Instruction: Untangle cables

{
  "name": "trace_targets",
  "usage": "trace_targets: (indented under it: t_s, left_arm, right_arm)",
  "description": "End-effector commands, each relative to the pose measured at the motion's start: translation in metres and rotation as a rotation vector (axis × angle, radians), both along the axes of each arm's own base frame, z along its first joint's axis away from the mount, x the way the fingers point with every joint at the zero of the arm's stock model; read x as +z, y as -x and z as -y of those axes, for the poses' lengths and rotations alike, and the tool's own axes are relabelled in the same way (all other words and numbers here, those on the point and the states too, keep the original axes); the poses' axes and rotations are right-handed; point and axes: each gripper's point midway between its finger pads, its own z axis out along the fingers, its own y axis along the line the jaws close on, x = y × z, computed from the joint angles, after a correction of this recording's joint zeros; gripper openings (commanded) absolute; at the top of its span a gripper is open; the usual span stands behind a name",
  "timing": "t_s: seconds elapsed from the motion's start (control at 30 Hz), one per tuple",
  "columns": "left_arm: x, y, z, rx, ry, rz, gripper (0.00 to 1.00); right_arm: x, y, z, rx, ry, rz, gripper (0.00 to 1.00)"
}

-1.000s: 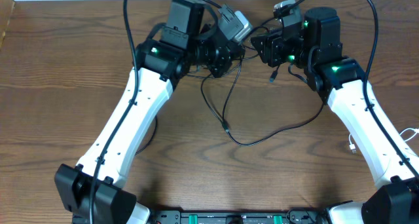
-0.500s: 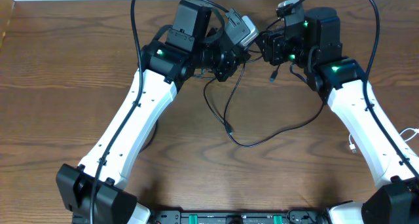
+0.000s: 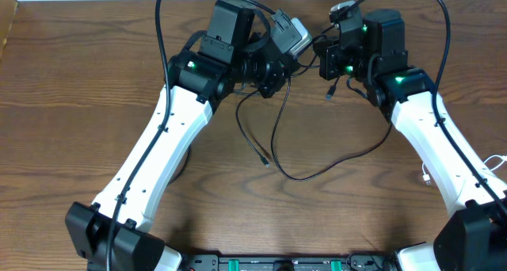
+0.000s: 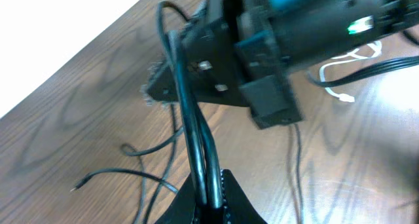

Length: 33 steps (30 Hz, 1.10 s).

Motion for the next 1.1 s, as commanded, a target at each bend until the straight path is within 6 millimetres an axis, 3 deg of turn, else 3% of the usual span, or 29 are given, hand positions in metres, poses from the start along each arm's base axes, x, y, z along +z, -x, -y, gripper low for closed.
trace_targets:
  t_s: [0.0,0.2,0.33,0.43,0.67,0.83,0.87,0.97,1.07]
  left_arm:
    - [0.005,-0.008,-0.014,0.060,-0.056,0.067,0.08]
    - [-0.001,-0.028,-0.038,0.161,-0.126,0.093,0.08]
    - [-0.003,-0.041,-0.059,0.216,-0.133,0.090,0.07]
    - [-0.002,-0.049,-0.076,0.258,-0.134,0.089,0.08]
    - [-0.007,-0.071,-0.124,0.391,-0.176,0.086,0.08]
    - [-0.006,-0.068,-0.123,0.371,-0.149,0.072,0.07]
    - [-0.006,-0.067,-0.119,0.359,-0.143,0.070,0.08]
    - [-0.005,-0.062,-0.108,0.325,-0.125,0.061,0.07]
    - [-0.005,-0.057,-0.097,0.294,-0.120,0.059,0.08]
  right_arm:
    - [0.039,0.010,-0.004,0.035,-0.053,0.070,0.01]
    - [0.102,0.035,0.006,0.024,-0.071,0.218,0.01]
    - [0.150,0.059,0.029,-0.015,-0.065,0.347,0.01]
    - [0.167,0.072,0.049,-0.055,-0.062,0.376,0.01]
    - [0.184,0.099,0.094,-0.157,-0.044,0.391,0.01]
    - [0.190,0.114,0.092,-0.107,-0.047,0.408,0.01]
    - [0.188,0.114,0.090,-0.096,-0.051,0.401,0.04]
    - [0.175,0.108,0.083,-0.055,-0.059,0.353,0.30]
    - [0.152,0.094,0.072,-0.013,-0.070,0.278,0.39]
